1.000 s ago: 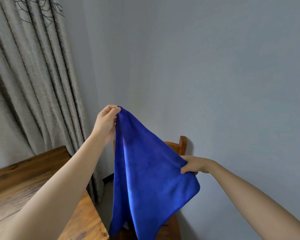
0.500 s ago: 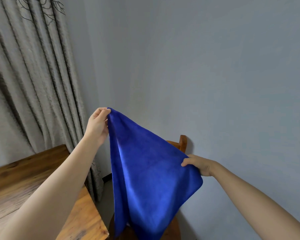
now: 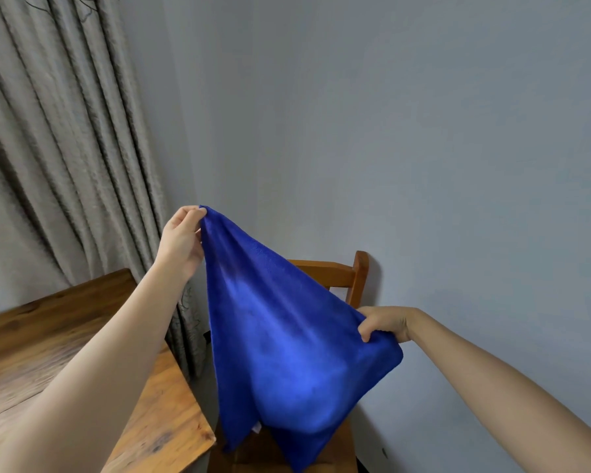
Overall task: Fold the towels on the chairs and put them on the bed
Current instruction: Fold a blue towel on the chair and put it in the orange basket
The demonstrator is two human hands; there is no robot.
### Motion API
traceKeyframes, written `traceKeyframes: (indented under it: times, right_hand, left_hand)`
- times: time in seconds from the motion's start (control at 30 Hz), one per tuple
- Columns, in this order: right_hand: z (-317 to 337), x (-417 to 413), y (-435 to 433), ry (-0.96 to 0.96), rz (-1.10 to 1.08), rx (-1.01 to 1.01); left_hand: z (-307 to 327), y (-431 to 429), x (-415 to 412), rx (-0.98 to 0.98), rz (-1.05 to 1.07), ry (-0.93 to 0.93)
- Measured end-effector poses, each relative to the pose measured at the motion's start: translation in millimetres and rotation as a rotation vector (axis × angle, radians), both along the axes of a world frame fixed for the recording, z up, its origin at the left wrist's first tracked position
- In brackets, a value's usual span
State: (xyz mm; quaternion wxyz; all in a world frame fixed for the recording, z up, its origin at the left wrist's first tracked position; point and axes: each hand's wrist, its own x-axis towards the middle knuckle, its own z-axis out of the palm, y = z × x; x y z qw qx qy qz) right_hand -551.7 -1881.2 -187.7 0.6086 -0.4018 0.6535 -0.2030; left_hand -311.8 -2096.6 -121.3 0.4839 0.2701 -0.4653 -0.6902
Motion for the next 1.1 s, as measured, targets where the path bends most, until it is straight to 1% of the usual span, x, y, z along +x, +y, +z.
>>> traceKeyframes:
  times: [0.1,0.2,0.23,0.3,0.4,0.47,0.53,0.6,0.67,0.87,1.1]
  right_hand:
    - [-0.4,-3.2,-1.0,0.011,-0.022,-0.051]
    - [5.8,-13.6,3.4,0.032,-0.140,-0.174]
    - [9.3,-17.0,5.7,0.075,-0.188,-0.226]
    - [15.7,-22.0,9.8,0.232,-0.262,-0.303]
    - [19.5,-28.8,12.8,0.476,-0.304,-0.353]
    - [22.3,-32.2,14.4,0.536,-0.320,-0.365]
    - [27.0,-38.4,13.6,0.562,-0.349,-0.379]
    - [35.2,-43.9,8.8,0.611,-0.402,-0.412]
    - [46.8,-48.5,-0.2,0.657,-0.484,-0.478]
    - [86.3,-66.6,-25.5,0.751,-0.751,-0.708]
    - [121.1,-59.1,-27.2,0.820,-0.884,-0.935]
  left_hand:
    - [-5.9,-1.6,3.8,0.017,0.010,-0.003]
    - [-13.0,-2.2,9.4,0.033,0.042,-0.025]
    - [-16.2,-2.3,11.4,0.032,0.050,-0.045]
    - [-22.2,-1.2,14.8,0.031,0.050,-0.078]
    - [-29.6,1.9,19.2,0.009,0.035,-0.140]
    - [-32.1,3.2,21.4,-0.020,0.026,-0.194]
    - [-32.3,-0.3,23.0,-0.074,0.035,-0.302]
    - [-28.1,-7.6,22.0,-0.146,0.049,-0.418]
    - [-18.5,-15.0,18.7,-0.192,0.055,-0.461]
    - [21.1,-25.9,7.6,-0.251,0.099,-0.392]
    - [52.3,-21.6,7.3,-0.291,0.086,-0.252]
